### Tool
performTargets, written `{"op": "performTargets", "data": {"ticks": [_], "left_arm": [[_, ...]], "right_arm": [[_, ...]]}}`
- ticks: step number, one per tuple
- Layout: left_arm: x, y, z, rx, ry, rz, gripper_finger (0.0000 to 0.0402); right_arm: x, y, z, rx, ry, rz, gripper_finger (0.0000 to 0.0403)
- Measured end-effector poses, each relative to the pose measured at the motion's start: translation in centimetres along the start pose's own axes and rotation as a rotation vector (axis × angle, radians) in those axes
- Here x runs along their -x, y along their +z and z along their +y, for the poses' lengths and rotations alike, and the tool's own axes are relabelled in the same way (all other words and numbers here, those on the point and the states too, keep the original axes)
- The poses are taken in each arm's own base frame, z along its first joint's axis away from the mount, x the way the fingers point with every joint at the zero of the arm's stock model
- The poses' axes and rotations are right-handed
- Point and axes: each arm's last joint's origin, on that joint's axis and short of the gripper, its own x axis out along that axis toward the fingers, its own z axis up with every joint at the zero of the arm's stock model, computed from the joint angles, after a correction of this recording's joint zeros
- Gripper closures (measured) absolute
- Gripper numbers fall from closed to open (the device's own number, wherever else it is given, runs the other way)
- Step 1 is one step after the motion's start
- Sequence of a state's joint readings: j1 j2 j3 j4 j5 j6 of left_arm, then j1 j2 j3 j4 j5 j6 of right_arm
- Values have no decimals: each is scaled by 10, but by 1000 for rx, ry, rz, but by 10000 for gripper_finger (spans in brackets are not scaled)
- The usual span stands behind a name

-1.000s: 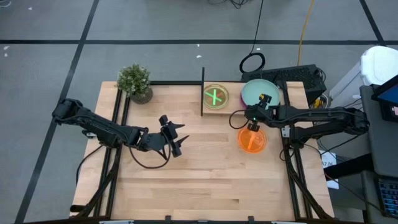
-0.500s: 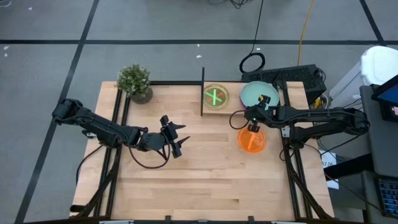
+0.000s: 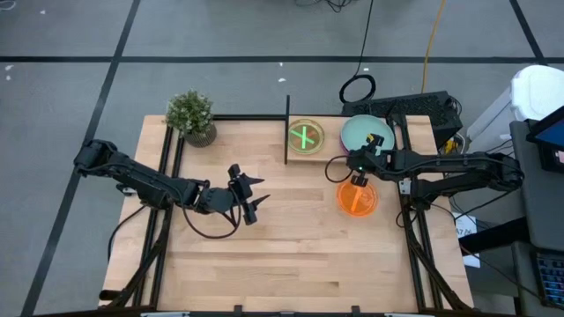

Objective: Place and stack plates onto a shelf
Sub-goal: Stack the big light blue plate on top of the big pink plate, then stack the small orange plate on top of the small green plate

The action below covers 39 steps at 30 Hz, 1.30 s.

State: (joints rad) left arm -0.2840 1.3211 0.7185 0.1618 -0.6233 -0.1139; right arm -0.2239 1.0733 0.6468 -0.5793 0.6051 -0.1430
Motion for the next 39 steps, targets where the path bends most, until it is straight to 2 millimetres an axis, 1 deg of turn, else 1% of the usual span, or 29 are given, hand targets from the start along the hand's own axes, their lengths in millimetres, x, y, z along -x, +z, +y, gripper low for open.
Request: {"op": "performTargets", "data": {"ticks": [4, 15, 24, 31, 39], "left_arm": [[0, 0, 0, 0, -2, 0, 158], [0, 0, 0, 0, -2, 0, 158], [0, 0, 0, -1, -4, 0, 158], [0, 0, 0, -7, -5, 1, 158], [0, 0, 0, -12, -6, 1, 158]], "right_arm": [[2, 0, -2, -9, -3, -13, 307], [18, -3, -11, -58, -5, -102, 280], [21, -4, -12, -68, 21, -118, 277], [23, -3, -7, -87, 182, -153, 277], [32, -1, 6, -43, 250, -200, 277]]}}
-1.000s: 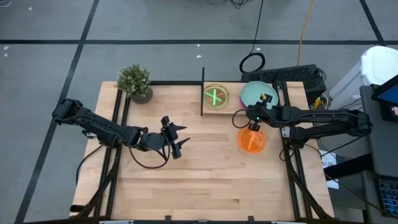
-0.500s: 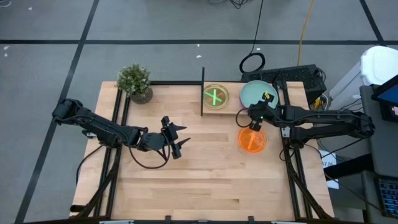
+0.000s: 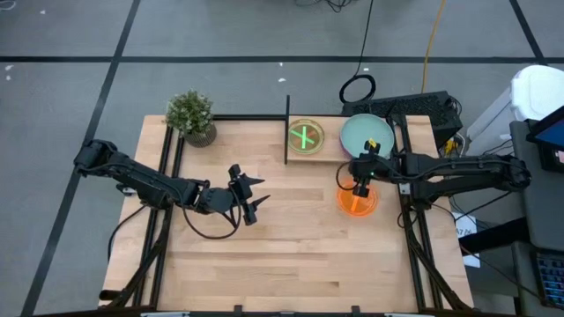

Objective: Place and stack plates onto a shelf
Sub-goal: Stack the small orange plate on top of the small green plate

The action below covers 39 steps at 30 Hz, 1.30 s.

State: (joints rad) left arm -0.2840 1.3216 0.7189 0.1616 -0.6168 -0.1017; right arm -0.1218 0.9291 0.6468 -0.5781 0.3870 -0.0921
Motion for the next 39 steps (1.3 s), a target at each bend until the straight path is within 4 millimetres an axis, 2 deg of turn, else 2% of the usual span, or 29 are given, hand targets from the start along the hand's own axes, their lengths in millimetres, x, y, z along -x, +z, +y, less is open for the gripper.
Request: {"op": "performTargets", "data": {"ticks": [4, 12, 22, 29, 39], "left_arm": [[0, 0, -1, -2, -18, 2, 158], [0, 0, -1, -2, -39, 4, 158], [0, 2, -1, 18, -46, -12, 158], [0, 3, -2, 25, -47, -20, 158], [0, 3, -2, 29, -47, -20, 158]], "right_arm": [[3, 0, 8, -12, 34, -12, 277], [12, -4, 30, -57, 227, 18, 277], [31, -11, 63, -56, 354, 10, 277], [39, -17, 81, -56, 361, 21, 277], [33, -27, 109, -37, 356, 133, 277]]}}
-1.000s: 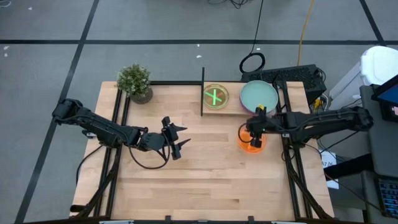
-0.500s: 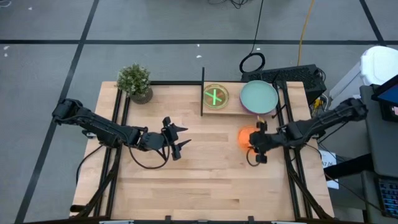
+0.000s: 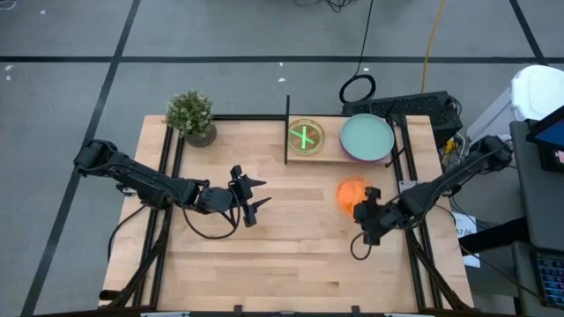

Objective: Place and stack plates onto a shelf
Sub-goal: Stack the small orange plate on top of the small green plate

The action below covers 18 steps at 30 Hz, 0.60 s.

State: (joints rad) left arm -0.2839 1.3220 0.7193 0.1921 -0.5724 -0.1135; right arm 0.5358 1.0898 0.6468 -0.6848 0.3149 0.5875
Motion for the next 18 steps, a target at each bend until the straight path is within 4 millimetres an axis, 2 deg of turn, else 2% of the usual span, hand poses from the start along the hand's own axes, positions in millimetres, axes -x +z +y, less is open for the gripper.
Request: {"op": "performTargets", "data": {"ticks": [14, 18], "left_arm": [[0, 0, 0, 6, -10, -2, 158], [0, 1, -1, 12, -24, -10, 158]], "right_arm": [[-20, -5, 10, 19, -60, 96, 277], [-30, -13, 8, 13, -64, 100, 277]]}}
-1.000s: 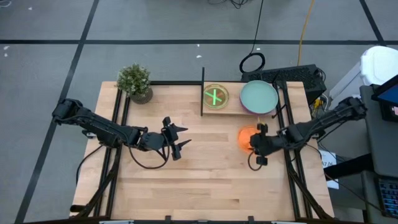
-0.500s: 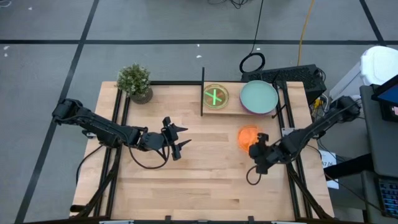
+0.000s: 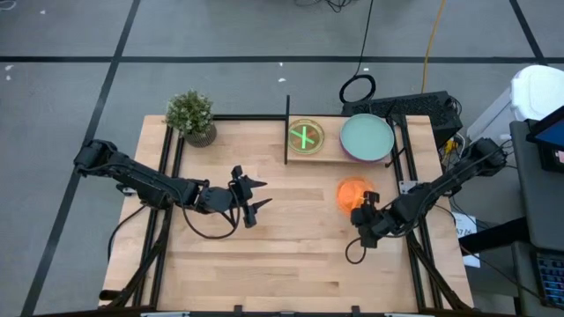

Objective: Place and stack plates onto a shelf
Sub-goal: Stack the small orange plate on top of the small green plate

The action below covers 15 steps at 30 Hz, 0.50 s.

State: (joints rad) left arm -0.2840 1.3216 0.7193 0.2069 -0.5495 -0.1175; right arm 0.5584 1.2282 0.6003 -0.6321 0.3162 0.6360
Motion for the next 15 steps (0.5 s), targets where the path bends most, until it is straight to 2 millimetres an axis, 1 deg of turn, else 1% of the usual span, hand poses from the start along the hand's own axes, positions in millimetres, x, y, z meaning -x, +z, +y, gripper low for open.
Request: {"op": "performTargets", "data": {"ticks": [5, 11, 13, 15], "left_arm": [[0, 1, 0, 1, -1, -7, 158], [0, 1, 0, -4, -1, -7, 158], [0, 1, 0, -6, -1, -6, 158], [0, 1, 1, -5, 1, -6, 158]], "right_arm": [[-13, -13, -5, -26, -32, -5, 277], [-19, -19, -8, -11, -52, -20, 278], [-21, -20, -8, 1, -48, -26, 285], [-23, -21, -9, 9, -43, -33, 300]]}}
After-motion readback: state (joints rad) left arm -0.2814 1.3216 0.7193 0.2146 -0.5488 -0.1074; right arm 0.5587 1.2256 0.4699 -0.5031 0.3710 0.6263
